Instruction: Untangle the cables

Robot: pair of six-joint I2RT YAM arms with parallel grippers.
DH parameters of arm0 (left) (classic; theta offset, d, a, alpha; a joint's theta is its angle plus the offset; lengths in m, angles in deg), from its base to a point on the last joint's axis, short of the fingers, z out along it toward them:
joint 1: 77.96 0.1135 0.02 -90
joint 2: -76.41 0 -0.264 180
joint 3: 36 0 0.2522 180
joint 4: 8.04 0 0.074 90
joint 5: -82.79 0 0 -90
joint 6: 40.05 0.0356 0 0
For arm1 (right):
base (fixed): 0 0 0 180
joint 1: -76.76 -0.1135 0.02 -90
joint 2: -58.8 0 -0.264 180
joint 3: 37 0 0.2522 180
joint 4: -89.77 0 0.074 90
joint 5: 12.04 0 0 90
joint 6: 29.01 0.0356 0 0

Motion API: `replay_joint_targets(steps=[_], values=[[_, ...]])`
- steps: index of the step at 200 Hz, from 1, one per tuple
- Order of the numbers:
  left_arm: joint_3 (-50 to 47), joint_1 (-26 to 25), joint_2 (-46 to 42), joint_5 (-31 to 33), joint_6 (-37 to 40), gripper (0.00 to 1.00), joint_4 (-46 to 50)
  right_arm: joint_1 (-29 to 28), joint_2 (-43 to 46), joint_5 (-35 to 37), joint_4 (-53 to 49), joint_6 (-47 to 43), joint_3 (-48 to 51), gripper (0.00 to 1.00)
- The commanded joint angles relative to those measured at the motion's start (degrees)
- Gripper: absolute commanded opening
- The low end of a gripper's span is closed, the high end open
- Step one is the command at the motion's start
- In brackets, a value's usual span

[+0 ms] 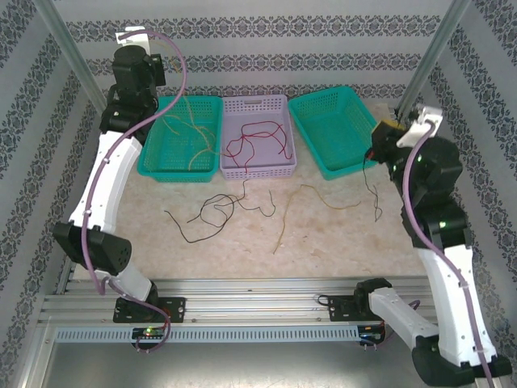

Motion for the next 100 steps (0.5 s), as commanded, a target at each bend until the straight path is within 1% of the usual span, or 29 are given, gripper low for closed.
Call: replay_joint_targets(steps=[1,36,59,80,100], values=[[2.24,1.42,2.48,-2.98,-3.28,0.00,1.09,-0.46,-6.25,-2.06,-0.64,-3.86,-8.75,0.00],[5.62,2.84,7.01,-4.57,-4.96,0.00,2.71,-0.39,-18.68,-1.55,-2.06,-6.97,-24.53,0.00],[6.36,3.44,8.95,-4.67,-5.65,0.00,2.74,0.04,-25.26,-1.83,-2.32,-7.29,-32.55,0.00],[4.97,4.15,8.93,-4.21,-5.76,0.00,1.79,0.69,-30.44,-2.09,-3.37,-8.70,-39.83,0.00],[3.06,5.60,6.36,-5.04,-6.91,0.00,-0.08,1.95,-35.55,-3.23,-6.30,-8.75,-47.54,0.00]])
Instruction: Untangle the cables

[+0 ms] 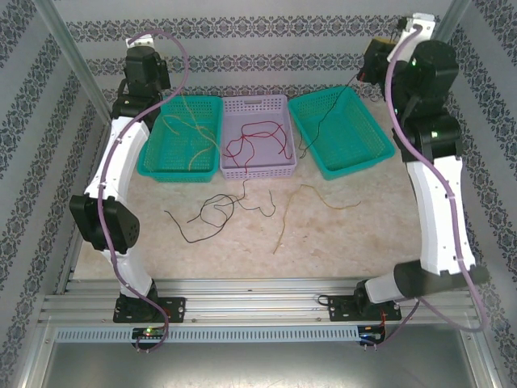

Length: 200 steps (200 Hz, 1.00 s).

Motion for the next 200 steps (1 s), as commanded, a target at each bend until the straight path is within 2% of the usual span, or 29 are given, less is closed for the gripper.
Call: replay_joint_targets(steps=[1,46,83,160,200], values=[[-0.87,2.19,-3.15,-0.94,-2.32,0.00,-2.20,1.43,-3.82,-1.82,-2.94,-1.51,-8.04,0.00],[1.74,2.85,-10.15,-5.64,-6.48,0.00,-2.11,3.18,-11.83,0.54,-2.61,-3.36,-14.37,0.00],[2.68,2.86,-12.91,-6.52,-6.58,0.00,-2.37,6.91,-18.33,-2.54,-1.17,-1.16,-13.29,0.00],[1.21,2.85,-12.66,-6.48,-5.62,0.00,-3.21,7.85,-28.12,-1.80,1.87,-3.10,-4.52,0.00],[-2.59,3.00,-12.58,-5.65,-4.28,0.00,-5.84,6.23,-28.28,-1.16,3.68,-3.17,3.08,0.00]])
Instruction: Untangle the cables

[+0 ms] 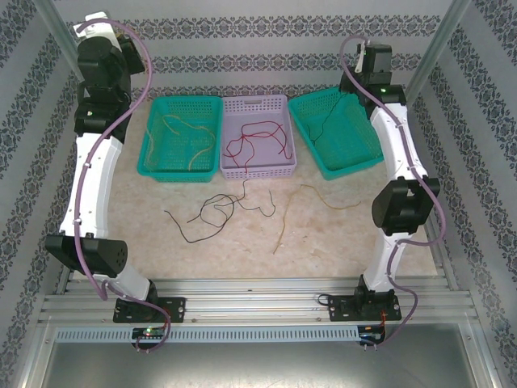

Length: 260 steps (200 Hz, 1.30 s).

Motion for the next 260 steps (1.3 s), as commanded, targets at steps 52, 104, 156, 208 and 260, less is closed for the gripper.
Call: replay_joint_targets(steps=[52,104,156,208,260], values=[[-7.13,1.82,2.55,-1.75,-0.59,0.00,-5.87,-1.65,1.34,2.02,4.46,0.68,12.43,0.03],[-11.82,2.11,4.91,-3.98,-4.11,0.00,-6.21,-1.29,2.13,1.56,5.99,3.51,17.41,0.21],[-18.86,1.76,5.88,-7.51,-10.55,0.00,-5.03,-1.75,7.01,1.73,8.06,5.81,20.78,0.46],[-25.61,0.85,7.55,-11.06,-14.61,0.12,-4.46,-5.36,19.33,2.16,12.11,6.75,27.76,0.59],[-27.62,-1.92,10.85,-12.57,-15.77,0.16,-2.46,-12.67,33.36,1.75,13.97,7.96,41.34,0.62]])
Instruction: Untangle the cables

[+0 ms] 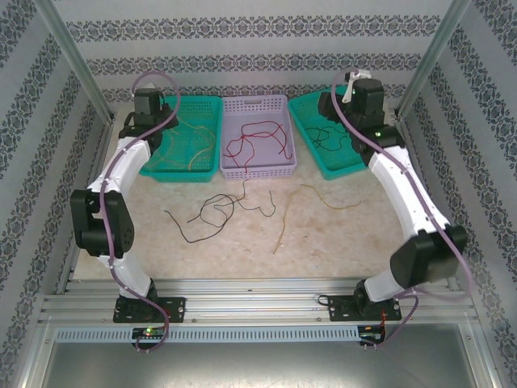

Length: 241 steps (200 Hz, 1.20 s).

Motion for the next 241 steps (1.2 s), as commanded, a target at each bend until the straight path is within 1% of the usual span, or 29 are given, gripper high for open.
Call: replay_joint_targets(steps=[1,41,54,68,91,114,130,145,169,186,197,212,223,241], values=[[-1.67,-2.12,1.04,-1.75,-1.82,0.16,1.05,-2.80,4.65,0.42,1.27,1.63,7.01,0.62],[-3.36,-5.16,3.98,-2.39,-2.36,0.17,0.85,-9.16,14.69,2.02,2.97,3.17,19.33,0.62],[-4.05,-5.88,4.29,-2.80,-2.76,0.21,0.23,-11.23,16.90,2.95,2.27,3.17,22.25,0.63],[-4.72,-6.25,3.46,-3.23,-3.31,0.33,-0.15,-12.99,18.94,3.40,1.03,3.17,25.11,0.63],[-6.32,-6.35,-0.33,-4.35,-4.20,0.46,-2.42,-14.41,21.63,4.31,0.74,4.02,30.04,0.65],[-5.46,-6.57,-4.29,-6.51,-5.62,0.67,-1.69,-14.60,23.05,4.11,-0.06,5.15,34.03,0.66],[-4.34,-6.87,-6.59,-7.03,-6.11,0.79,0.40,-14.68,23.64,4.25,-0.47,5.74,36.29,0.67],[-3.95,-7.19,-8.63,-7.69,-6.97,0.99,2.45,-14.76,24.00,3.88,-0.07,6.43,38.16,0.67],[-3.97,-8.36,-11.46,-7.85,-8.84,1.00,8.11,-15.11,22.64,2.38,1.43,7.65,40.18,0.68],[-4.69,-11.05,-13.46,-4.21,-7.53,1.00,12.40,-16.36,20.62,2.15,2.25,7.82,40.58,0.69],[-5.42,-13.01,-14.92,-0.33,-6.16,1.00,15.17,-17.13,18.99,2.12,2.56,7.74,40.58,0.69],[-7.87,-15.08,-17.34,3.21,-5.19,1.00,17.26,-17.74,16.20,1.51,2.25,7.59,40.08,0.69],[-10.52,-16.00,-19.55,4.52,-5.77,1.00,18.00,-18.02,14.64,0.90,2.13,7.54,40.05,0.69],[-15.08,-17.15,-22.67,4.06,-7.38,1.00,17.90,-18.20,12.48,-0.11,2.95,7.47,40.51,0.70]])
